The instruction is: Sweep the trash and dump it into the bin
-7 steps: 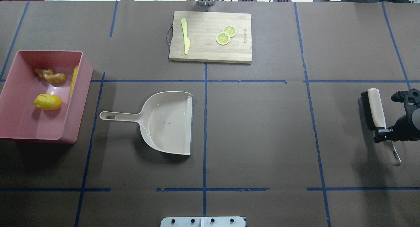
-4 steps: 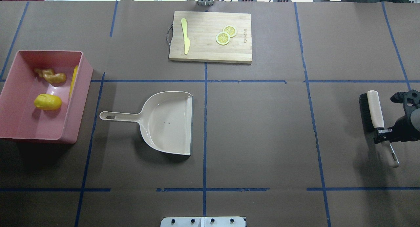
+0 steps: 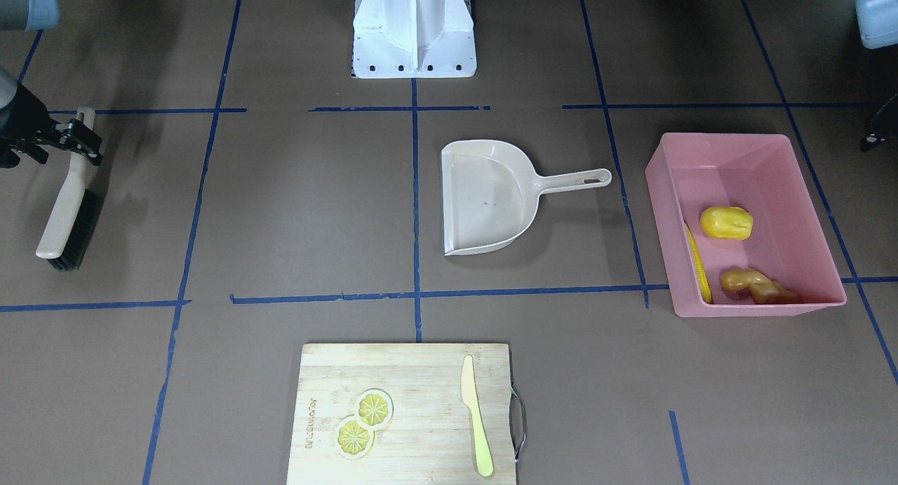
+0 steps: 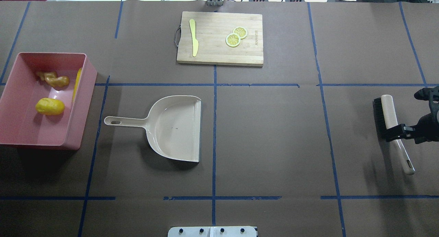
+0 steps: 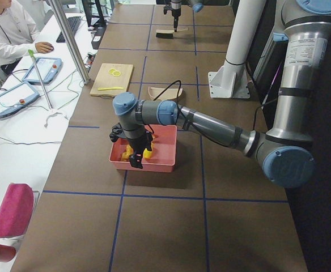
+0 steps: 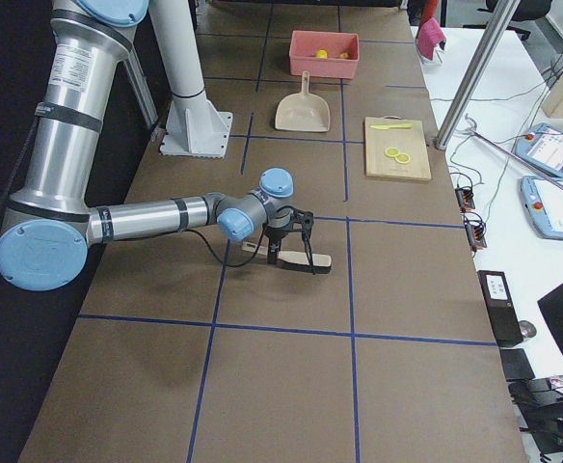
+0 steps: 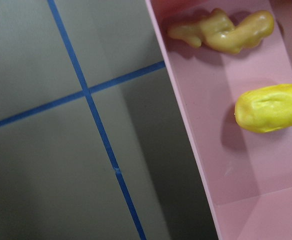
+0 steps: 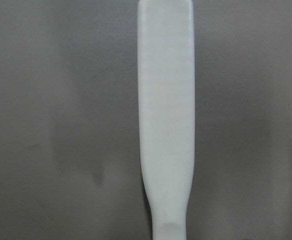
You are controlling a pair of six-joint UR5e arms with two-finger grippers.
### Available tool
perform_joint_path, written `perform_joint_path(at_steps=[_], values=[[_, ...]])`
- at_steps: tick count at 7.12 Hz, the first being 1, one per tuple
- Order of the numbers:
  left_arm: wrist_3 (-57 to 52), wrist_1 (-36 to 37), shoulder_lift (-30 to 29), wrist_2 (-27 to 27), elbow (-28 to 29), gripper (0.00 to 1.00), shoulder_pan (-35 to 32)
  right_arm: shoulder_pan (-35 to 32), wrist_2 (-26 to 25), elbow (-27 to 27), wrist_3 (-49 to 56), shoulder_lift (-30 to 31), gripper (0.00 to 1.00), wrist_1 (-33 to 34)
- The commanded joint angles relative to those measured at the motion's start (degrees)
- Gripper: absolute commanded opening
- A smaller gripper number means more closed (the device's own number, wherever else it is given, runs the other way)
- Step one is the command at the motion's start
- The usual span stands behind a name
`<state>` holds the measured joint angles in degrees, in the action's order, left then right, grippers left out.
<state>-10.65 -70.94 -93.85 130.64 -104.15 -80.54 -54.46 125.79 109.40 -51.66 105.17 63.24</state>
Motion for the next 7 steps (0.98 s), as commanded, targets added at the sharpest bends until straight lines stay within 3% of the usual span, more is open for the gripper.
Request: perform_joint_path(at_steps=[1, 2, 5, 7], values=[[-0.07, -0.25, 0.68, 3.89, 3.75, 1.00, -4.78, -10.54, 7.26, 0.03, 8.79, 0.12, 1.00, 1.52], [-0.15, -3.55, 0.77, 7.49, 7.35, 1.00, -6.54, -15.45, 7.28, 0.11, 17.13, -0.05, 1.00, 7.62], [0.19, -12.80, 1.03, 7.52, 15.19, 1.00, -8.66, -27.60, 6.84, -0.15, 45.09, -6.27, 1.00, 30.47], [6.55, -12.90, 0.60, 7.44, 15.04, 1.00, -8.76, -32.71, 6.22, -2.95, 55.31, -9.10, 1.00, 37.02]])
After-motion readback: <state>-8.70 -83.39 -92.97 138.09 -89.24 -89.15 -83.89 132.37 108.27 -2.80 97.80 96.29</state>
